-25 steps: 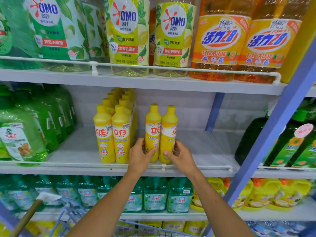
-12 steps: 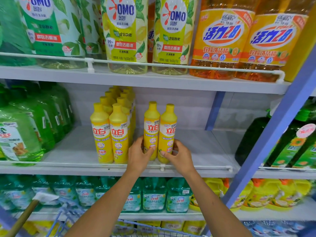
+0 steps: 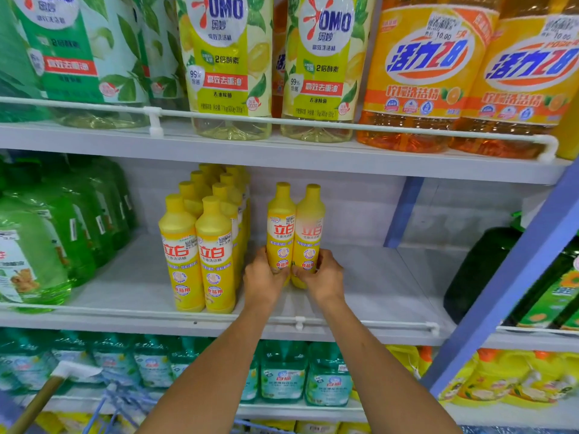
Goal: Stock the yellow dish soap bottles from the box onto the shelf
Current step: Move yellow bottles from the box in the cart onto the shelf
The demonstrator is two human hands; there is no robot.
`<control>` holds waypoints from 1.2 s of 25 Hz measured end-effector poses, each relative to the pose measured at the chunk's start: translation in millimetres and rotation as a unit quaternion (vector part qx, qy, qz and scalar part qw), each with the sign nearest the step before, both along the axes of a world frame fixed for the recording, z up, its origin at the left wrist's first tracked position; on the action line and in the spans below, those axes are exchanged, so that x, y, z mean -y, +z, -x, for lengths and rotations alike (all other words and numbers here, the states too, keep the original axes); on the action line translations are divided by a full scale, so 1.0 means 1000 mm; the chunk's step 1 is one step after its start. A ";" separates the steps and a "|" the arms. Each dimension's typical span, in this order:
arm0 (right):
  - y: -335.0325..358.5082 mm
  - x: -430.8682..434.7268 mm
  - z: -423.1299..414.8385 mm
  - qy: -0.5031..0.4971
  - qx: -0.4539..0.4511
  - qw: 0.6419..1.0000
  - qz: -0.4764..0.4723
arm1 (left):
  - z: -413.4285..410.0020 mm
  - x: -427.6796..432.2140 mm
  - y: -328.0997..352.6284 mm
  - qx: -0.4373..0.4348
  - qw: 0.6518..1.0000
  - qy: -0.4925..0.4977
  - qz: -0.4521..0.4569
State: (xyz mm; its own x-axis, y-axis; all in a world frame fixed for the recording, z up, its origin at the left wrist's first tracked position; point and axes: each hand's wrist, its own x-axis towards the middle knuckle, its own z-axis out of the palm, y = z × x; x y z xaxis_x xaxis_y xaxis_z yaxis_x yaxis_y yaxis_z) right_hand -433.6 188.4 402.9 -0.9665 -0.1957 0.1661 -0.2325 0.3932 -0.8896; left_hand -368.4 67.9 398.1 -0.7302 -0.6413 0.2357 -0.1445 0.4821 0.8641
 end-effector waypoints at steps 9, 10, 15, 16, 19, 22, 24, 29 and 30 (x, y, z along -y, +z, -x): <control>-0.020 0.031 0.064 -0.004 -0.034 0.999 0.021 | 0.074 0.021 -0.030 -0.041 0.997 0.056 -0.043; -0.023 0.033 0.071 0.001 -0.039 0.999 0.028 | 0.081 0.025 -0.036 -0.046 0.997 0.056 -0.037; -0.035 0.041 0.094 0.020 -0.046 0.998 0.038 | 0.103 0.040 -0.041 -0.068 0.997 0.040 -0.025; -0.035 0.041 0.098 0.021 -0.046 0.998 0.036 | 0.106 0.043 -0.043 -0.077 0.996 0.032 -0.017; -0.037 0.044 0.110 0.037 -0.045 0.998 0.035 | 0.115 0.050 -0.048 -0.100 0.994 0.021 -0.033; -0.042 0.047 0.117 0.040 -0.047 0.997 0.044 | 0.122 0.057 -0.054 -0.122 0.991 0.021 -0.048; -0.042 0.050 0.119 0.036 -0.050 0.997 0.044 | 0.124 0.060 -0.055 -0.123 0.990 0.011 -0.067; -0.035 0.049 0.119 0.027 -0.061 0.998 0.004 | 0.127 0.065 -0.058 -0.142 0.985 0.005 -0.094; -0.035 0.050 0.119 0.029 -0.062 0.998 -0.001 | 0.128 0.066 -0.060 -0.142 0.985 0.004 -0.096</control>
State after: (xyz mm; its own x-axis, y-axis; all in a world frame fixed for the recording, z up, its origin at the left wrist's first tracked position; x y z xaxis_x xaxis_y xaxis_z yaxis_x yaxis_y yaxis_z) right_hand -552.5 138.5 367.5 -0.9258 -0.2509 0.2829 -0.3628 0.3785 -0.8516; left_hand -496.4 1.7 337.7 -0.6462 -0.6998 0.3043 0.1135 0.3061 0.9452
